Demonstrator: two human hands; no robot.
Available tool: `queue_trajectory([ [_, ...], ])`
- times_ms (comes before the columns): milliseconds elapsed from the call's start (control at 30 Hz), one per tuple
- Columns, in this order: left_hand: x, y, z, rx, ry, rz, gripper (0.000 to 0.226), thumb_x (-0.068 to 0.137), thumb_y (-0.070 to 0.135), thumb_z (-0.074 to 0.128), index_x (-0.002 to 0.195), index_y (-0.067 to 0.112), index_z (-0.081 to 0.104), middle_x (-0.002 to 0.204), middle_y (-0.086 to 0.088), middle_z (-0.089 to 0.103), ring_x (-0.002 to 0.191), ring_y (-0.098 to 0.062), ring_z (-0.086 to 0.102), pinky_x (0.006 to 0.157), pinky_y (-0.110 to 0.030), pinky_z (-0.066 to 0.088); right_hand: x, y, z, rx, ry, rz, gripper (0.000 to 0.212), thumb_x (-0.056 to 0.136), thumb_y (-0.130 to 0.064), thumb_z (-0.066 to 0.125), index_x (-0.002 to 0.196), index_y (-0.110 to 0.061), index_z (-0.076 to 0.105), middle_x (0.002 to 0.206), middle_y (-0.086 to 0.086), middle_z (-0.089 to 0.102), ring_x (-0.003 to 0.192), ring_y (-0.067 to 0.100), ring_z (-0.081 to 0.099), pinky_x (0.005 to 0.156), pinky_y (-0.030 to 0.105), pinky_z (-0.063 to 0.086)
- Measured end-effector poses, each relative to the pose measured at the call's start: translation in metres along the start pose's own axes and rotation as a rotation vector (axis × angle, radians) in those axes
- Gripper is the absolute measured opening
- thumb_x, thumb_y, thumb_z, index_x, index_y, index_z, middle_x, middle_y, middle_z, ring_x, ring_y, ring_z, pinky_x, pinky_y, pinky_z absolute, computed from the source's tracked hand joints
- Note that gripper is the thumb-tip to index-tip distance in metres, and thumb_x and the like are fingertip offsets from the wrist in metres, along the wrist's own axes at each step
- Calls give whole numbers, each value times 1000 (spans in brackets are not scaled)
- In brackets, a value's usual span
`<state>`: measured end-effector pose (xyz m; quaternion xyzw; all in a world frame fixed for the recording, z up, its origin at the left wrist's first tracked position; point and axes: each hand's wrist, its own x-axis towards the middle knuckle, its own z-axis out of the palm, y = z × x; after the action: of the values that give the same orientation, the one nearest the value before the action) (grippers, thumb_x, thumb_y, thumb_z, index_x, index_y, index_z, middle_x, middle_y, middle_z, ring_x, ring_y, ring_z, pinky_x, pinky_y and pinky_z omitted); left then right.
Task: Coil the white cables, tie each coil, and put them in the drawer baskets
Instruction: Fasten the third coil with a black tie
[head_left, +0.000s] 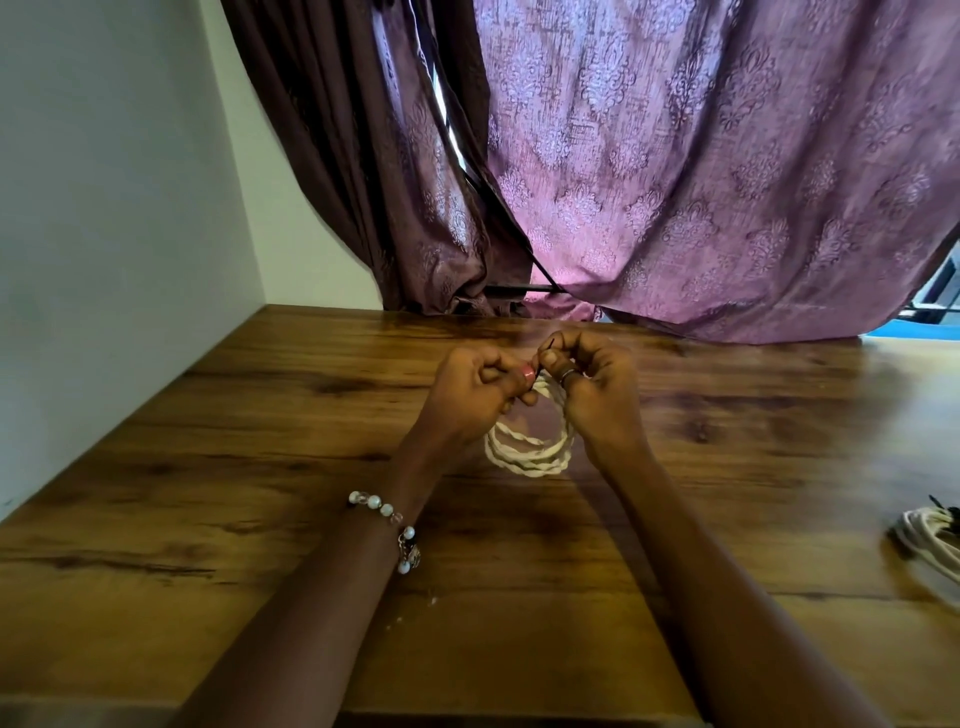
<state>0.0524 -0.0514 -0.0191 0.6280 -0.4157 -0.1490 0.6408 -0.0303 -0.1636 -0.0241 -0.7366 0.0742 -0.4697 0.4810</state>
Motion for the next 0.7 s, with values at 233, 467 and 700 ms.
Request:
queue_trajectory([
  [233, 0, -3, 0, 140, -48, 129, 17, 86, 3, 63, 76, 15, 67, 69, -8, 71, 65, -16, 68, 68, -37, 56, -2, -7, -2, 87, 31, 61, 18, 83, 14, 55, 78, -2, 62, 69, 9, 63, 64, 12, 61, 63, 26, 51],
  [467, -2, -4, 5, 131, -39, 129, 10, 84, 6, 66, 77, 11, 69, 69, -4, 72, 64, -7, 65, 61, -18, 45, 1, -14, -5, 232, 49, 205, 16, 85, 19, 50, 85, 7, 61, 63, 10, 60, 51, 6, 59, 49, 19, 49],
  [700, -3, -7, 6, 26, 27, 92, 12, 78, 5, 73, 79, 15, 67, 70, -7, 73, 63, -14, 68, 58, -28, 53, 3, -13, -10, 246, -24, 266, 13, 83, 14, 58, 80, 2, 64, 65, 9, 66, 57, 12, 63, 54, 21, 51],
])
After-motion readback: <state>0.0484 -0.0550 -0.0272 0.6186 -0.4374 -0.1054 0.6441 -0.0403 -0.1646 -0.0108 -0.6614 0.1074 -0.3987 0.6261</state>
